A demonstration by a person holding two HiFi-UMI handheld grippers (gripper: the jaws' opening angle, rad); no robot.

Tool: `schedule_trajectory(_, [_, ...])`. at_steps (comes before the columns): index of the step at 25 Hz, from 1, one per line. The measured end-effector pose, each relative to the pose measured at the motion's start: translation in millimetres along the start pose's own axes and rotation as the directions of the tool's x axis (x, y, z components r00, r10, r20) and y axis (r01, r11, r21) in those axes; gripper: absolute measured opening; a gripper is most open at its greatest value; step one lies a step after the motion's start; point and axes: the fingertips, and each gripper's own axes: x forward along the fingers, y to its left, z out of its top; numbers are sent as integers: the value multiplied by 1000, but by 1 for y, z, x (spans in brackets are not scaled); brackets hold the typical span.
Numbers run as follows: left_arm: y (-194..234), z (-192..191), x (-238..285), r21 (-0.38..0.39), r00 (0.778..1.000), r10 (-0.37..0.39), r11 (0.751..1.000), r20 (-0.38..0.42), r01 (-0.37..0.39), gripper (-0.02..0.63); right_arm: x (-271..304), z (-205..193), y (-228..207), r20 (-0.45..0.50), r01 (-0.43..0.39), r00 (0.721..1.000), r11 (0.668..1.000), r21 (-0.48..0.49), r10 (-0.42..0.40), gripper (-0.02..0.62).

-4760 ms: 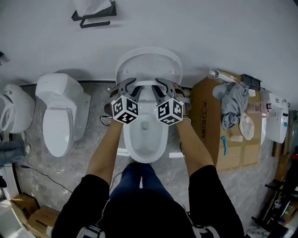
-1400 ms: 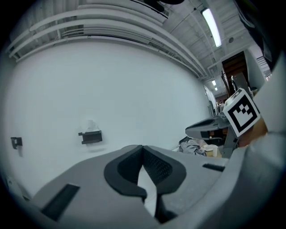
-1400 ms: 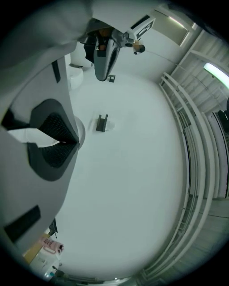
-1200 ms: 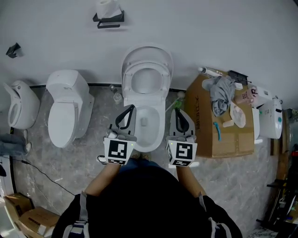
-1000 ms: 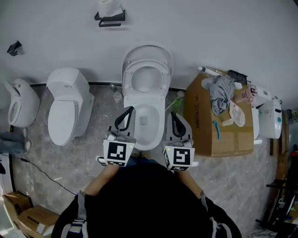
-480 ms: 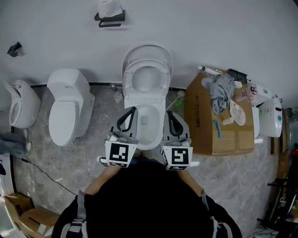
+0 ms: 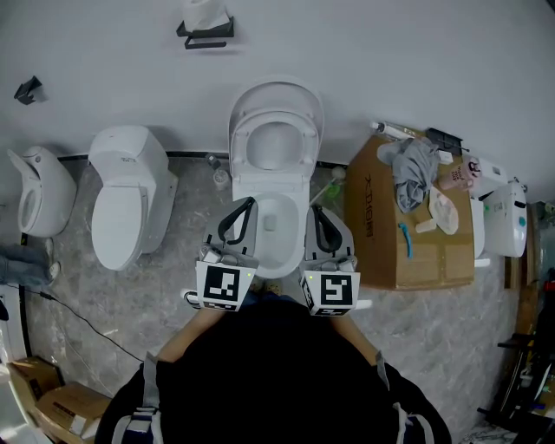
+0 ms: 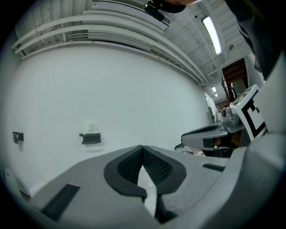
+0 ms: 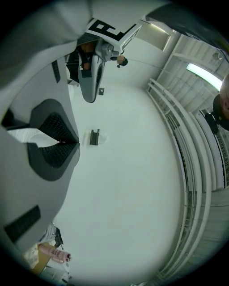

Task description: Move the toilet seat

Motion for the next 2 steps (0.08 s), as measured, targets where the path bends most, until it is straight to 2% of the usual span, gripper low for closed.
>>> schedule_trajectory(2, [0,-1,2,0,1000,-2,1000,1,2,6,2,-1,0,-1,-3,1000,1000,-1,3,21])
